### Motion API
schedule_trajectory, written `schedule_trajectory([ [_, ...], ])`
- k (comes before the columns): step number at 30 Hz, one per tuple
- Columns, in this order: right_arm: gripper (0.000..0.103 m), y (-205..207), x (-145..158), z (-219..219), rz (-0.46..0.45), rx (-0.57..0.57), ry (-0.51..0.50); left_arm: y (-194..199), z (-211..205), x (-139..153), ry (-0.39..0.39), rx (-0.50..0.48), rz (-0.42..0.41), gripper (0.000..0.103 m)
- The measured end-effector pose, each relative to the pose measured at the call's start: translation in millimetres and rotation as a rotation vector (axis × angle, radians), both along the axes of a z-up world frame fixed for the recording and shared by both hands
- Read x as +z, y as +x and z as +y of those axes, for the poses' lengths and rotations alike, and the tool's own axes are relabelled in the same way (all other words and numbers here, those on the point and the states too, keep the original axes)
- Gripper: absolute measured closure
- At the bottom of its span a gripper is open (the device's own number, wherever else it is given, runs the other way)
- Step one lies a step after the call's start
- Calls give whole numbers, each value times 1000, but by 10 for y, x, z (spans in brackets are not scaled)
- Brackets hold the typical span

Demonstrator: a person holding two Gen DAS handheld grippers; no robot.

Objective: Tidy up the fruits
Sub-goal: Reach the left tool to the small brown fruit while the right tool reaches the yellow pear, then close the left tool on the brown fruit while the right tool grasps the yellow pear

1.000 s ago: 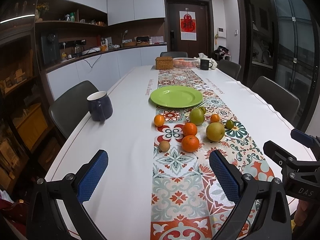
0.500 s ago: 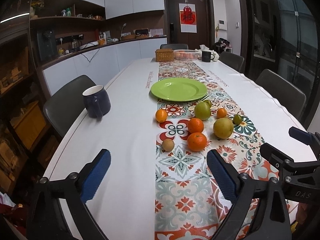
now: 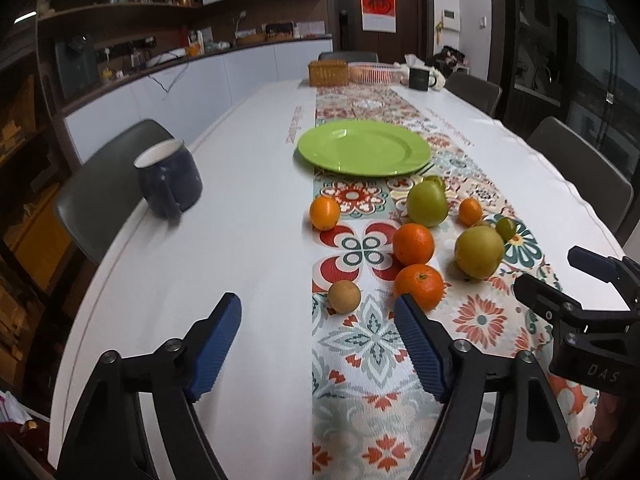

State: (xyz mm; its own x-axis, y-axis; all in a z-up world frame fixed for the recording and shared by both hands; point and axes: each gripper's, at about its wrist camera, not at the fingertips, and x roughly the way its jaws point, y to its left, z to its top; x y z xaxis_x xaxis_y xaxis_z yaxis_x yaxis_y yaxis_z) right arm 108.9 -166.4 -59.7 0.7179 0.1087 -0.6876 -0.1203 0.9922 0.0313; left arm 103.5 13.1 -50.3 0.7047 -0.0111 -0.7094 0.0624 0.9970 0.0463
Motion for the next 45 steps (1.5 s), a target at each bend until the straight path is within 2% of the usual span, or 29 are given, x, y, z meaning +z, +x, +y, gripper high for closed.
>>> schedule_trajectory([
  [4, 15, 217, -117, 4, 59, 6, 14, 165, 17, -139, -15, -13, 50, 32],
  [12, 26, 499, -306, 10, 140, 17, 27, 433, -31, -383, -6, -43, 125, 37],
  [23, 36, 716, -418, 82, 170, 52, 17, 606, -48, -524, -48, -64, 186, 61],
  [27, 43, 774, -459, 117, 181, 67, 16, 627, -64, -541, -52, -67, 191, 69],
  [29, 48, 789, -480, 138, 188, 78, 16, 631, -66, -540, -51, -72, 191, 76],
  [31, 53, 777, -482, 162, 182, 87, 5, 636, -70, -537, -44, -70, 186, 76],
  [39, 53, 729, -445, 152, 173, 88, -5, 615, -92, -471, -33, -74, 163, 76],
  [45, 53, 656, -265, 141, 138, 91, 4, 593, -102, -307, -42, -79, 130, 76],
])
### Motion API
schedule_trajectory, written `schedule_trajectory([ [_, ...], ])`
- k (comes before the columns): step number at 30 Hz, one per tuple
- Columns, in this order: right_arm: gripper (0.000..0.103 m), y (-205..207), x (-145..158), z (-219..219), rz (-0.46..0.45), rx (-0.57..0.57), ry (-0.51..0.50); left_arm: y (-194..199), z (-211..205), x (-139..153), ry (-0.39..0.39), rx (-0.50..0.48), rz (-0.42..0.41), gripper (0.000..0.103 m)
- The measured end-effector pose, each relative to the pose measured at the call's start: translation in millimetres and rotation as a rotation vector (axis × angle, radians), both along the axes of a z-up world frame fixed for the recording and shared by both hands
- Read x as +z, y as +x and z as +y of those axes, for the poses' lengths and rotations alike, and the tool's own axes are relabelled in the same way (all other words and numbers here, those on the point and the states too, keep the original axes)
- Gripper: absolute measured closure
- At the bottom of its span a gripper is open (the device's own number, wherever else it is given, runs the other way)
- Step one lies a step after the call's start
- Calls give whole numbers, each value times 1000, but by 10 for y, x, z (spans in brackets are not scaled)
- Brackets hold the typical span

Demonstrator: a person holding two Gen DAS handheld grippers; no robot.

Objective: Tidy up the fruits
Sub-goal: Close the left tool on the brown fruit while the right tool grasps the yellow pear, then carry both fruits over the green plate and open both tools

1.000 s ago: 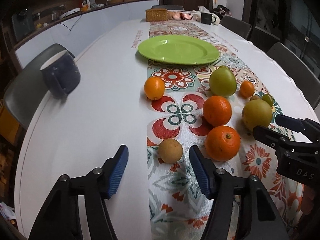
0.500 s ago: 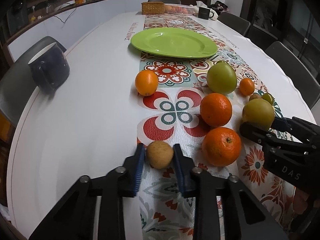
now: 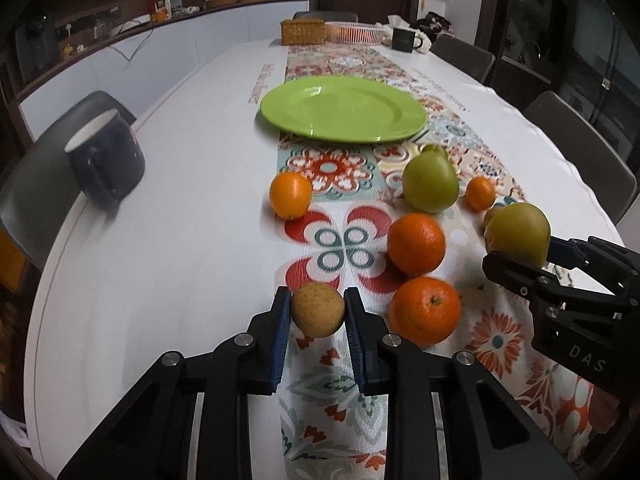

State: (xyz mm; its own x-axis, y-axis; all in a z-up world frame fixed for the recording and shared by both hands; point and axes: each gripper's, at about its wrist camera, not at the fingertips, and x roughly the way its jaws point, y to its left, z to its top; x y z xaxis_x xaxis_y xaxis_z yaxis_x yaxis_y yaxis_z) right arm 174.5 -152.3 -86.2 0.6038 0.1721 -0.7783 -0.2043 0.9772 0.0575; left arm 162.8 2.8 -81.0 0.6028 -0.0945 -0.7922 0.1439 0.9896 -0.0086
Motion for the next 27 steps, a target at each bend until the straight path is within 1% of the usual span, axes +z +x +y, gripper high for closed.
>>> schedule_trajectory([
  [8, 53, -8, 349, -27, -69, 30, 26, 80, -79, 361, 7, -38, -84, 76],
  [13, 53, 130, 612, -64, -123, 41, 38, 242, -115, 643, -2, -64, -138, 76],
  [17, 53, 329, 798, -74, -157, 56, 30, 438, -146, 823, -2, -81, -158, 76],
  [21, 53, 584, 883, -63, -158, 71, 22, 683, -162, 942, -7, -91, -163, 76],
  [27, 53, 1002, 888, -34, -114, 84, 32, 1084, -161, 934, -12, -102, -140, 76],
])
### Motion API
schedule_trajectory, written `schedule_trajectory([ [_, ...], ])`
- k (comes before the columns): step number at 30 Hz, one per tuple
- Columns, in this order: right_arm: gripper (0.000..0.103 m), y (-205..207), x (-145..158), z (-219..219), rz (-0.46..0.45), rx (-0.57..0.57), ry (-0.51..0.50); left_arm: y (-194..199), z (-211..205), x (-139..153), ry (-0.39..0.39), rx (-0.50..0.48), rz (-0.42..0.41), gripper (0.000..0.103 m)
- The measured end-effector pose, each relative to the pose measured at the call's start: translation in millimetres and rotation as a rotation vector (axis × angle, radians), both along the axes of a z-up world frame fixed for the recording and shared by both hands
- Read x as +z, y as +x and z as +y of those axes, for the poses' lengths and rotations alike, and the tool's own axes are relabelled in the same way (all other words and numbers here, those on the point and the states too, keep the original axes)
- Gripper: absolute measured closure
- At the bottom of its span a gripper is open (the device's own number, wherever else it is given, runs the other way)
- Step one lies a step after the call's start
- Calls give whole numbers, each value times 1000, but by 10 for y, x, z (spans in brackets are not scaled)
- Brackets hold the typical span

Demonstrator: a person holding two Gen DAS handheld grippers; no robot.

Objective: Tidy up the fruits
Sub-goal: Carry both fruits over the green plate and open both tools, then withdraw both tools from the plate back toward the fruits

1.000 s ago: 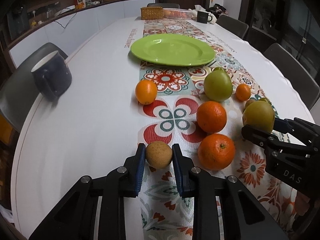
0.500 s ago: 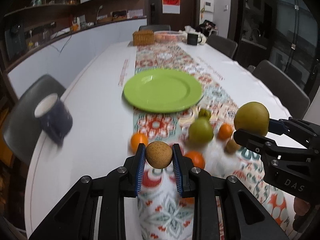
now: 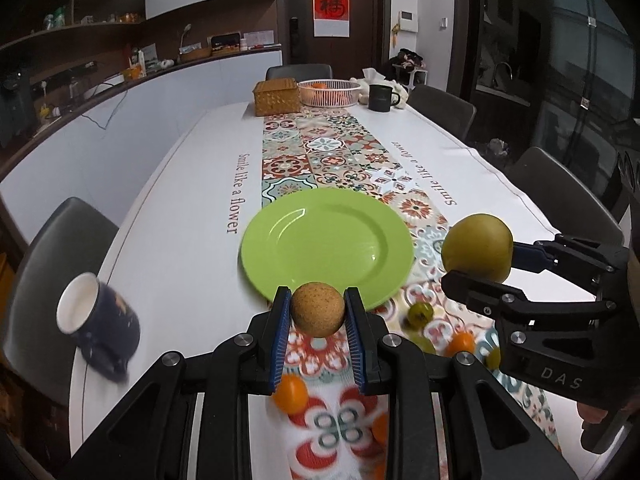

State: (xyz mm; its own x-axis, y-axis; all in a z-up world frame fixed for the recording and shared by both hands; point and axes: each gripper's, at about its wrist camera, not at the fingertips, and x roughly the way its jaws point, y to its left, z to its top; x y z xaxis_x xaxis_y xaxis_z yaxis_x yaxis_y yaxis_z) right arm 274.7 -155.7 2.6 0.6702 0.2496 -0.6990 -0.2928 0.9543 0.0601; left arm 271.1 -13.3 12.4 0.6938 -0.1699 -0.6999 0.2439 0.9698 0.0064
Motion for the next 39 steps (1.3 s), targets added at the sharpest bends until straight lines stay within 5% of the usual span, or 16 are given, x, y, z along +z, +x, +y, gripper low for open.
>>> schedule_trajectory([
  [12, 53, 768, -379, 114, 112, 37, -30, 805, -36, -494, 33, -26, 141, 76],
  [21, 53, 1094, -691, 161, 191, 64, -35, 1020, -50, -752, 44, -38, 195, 76],
  [23, 53, 1114, -725, 167, 198, 65, -36, 1040, -50, -769, 50, -33, 197, 64],
  [25, 52, 1125, -737, 159, 202, 64, -32, 1033, -33, -757, 46, -23, 195, 50],
  [29, 36, 1034, -631, 91, 139, 28, -37, 924, 41, -673, 67, 24, 164, 45],
  [39, 35, 425, -204, -24, 2, 5, -16, 267, 67, -242, 70, 74, 48, 34],
])
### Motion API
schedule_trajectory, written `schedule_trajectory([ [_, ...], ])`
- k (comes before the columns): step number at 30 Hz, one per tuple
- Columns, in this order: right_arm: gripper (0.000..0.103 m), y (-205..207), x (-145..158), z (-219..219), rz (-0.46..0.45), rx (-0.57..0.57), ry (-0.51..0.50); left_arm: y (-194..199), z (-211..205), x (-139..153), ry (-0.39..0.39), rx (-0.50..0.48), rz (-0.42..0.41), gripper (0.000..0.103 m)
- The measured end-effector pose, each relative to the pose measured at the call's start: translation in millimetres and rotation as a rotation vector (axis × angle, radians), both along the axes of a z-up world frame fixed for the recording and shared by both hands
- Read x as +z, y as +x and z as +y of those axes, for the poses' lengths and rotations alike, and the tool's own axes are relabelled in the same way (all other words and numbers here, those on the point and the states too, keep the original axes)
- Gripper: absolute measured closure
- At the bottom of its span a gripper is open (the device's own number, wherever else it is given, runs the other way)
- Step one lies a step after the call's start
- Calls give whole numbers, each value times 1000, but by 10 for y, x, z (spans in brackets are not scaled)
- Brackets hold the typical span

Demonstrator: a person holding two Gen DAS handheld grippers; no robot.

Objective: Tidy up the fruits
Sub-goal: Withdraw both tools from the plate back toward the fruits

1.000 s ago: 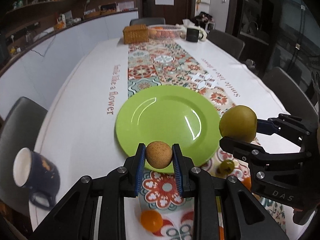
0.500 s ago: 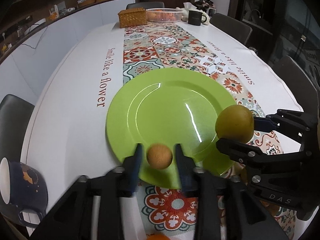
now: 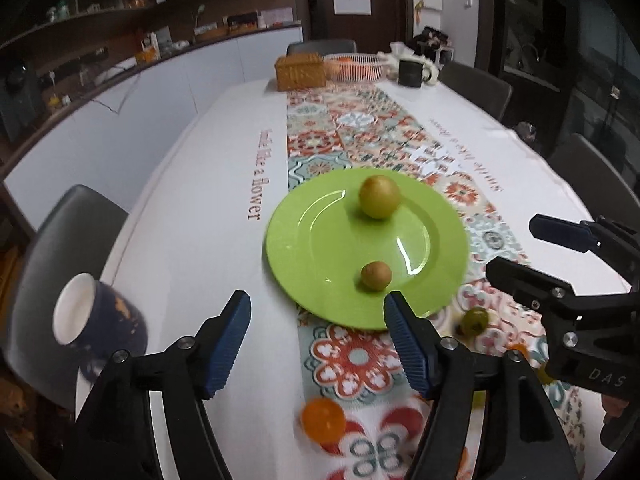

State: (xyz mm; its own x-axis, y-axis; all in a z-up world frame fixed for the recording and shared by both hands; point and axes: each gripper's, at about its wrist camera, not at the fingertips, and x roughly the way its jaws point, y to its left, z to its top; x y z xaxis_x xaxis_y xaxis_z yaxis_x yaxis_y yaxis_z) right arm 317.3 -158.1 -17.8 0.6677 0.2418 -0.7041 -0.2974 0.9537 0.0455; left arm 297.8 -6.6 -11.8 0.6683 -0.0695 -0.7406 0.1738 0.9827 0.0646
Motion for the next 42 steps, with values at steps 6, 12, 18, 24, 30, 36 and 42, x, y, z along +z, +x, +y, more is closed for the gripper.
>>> schedule_trajectory([
  [6, 35, -449, 232, -62, -70, -1, 19, -422, -48, 268, -15, 6, -67, 27],
  [12, 35, -862, 438, -166, -138, -10, 17, -837, -95, 468, -33, 19, -119, 24],
  [18, 35, -1154, 573, -261, -181, -26, 15, -1155, -129, 564, -51, 38, -139, 20],
  [24, 35, -1389, 573, -352, -194, -35, 7, -1432, -166, 548, -67, 55, -128, 19],
  [30, 35, -1586, 475, -440, -179, -41, -10, -1629, -252, 434, -52, 57, -103, 17],
  [36, 35, -1662, 303, -553, -121, -55, -9, -1699, -355, 220, -60, 47, -45, 17],
  [42, 35, -1655, 71, -635, -53, -71, -35, -1671, -436, -41, -27, 39, 30, 17],
])
